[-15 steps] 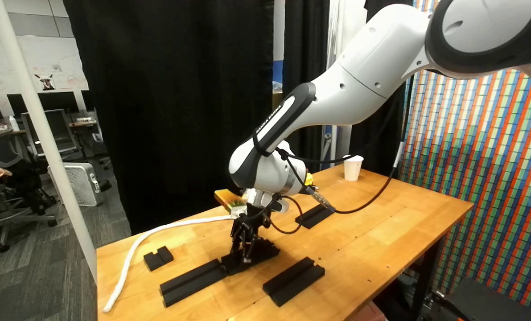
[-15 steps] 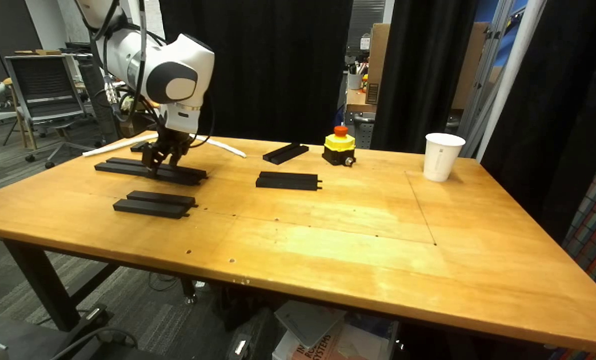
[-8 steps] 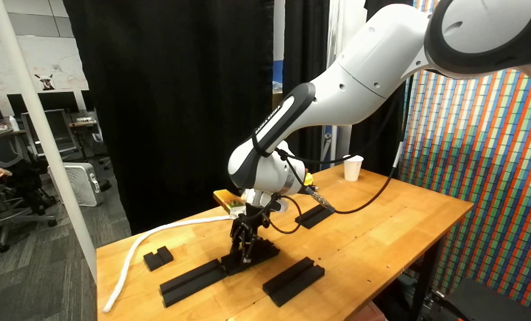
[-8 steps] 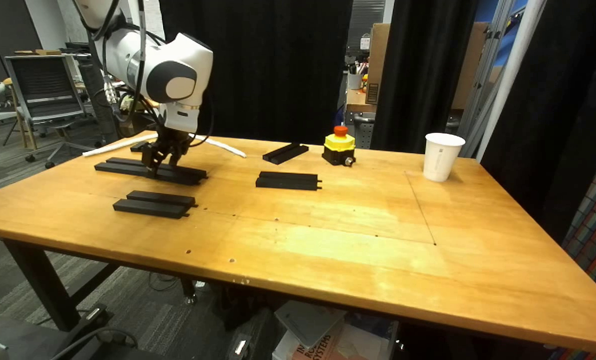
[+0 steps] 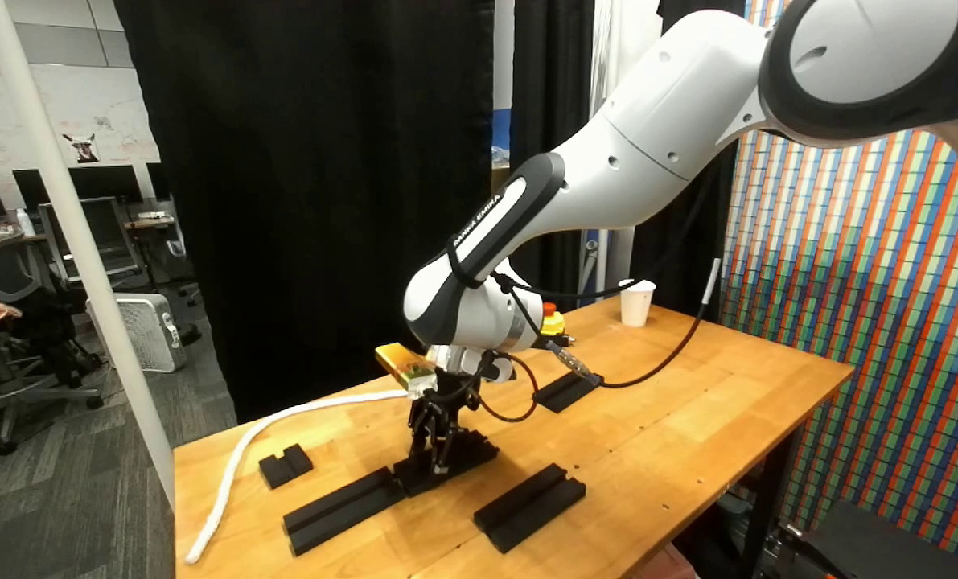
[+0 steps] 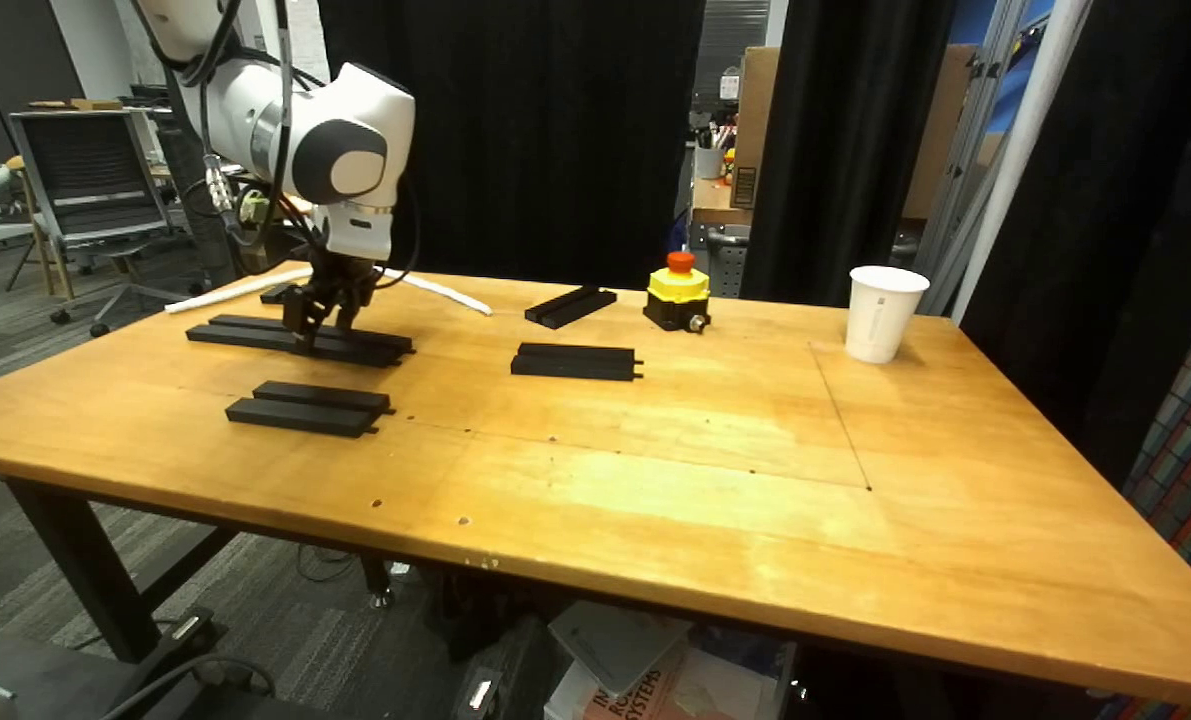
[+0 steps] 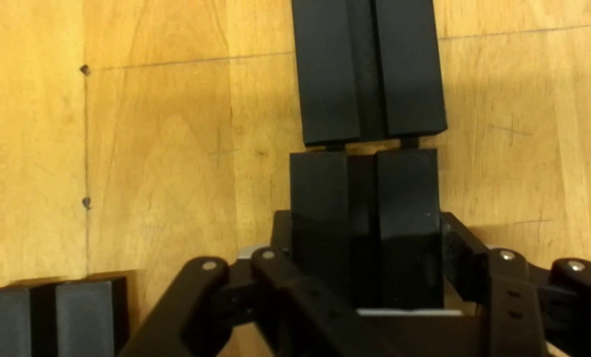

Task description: Attach some of the black objects at their width to make one long black strip

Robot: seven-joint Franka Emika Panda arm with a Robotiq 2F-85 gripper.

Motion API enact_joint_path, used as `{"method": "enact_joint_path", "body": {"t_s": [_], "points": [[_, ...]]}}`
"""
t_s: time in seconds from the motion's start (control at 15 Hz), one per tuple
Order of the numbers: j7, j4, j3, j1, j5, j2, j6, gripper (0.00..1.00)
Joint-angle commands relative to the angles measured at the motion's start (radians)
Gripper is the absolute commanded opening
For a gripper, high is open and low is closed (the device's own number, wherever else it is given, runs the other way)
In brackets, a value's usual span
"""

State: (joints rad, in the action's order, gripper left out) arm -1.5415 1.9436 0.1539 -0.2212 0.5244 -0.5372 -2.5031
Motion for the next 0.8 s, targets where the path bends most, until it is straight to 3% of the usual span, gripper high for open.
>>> {"method": "enact_joint_path", "body": {"t_s": [0.0,0.73], "points": [[-0.015,-0.045,-0.004,-0.016,-0.018,-0.038,-0.026,0.47],[-0.006,-0.046,0.000,-0.020,-0.015,-0.040,-0.076,0.47]]}}
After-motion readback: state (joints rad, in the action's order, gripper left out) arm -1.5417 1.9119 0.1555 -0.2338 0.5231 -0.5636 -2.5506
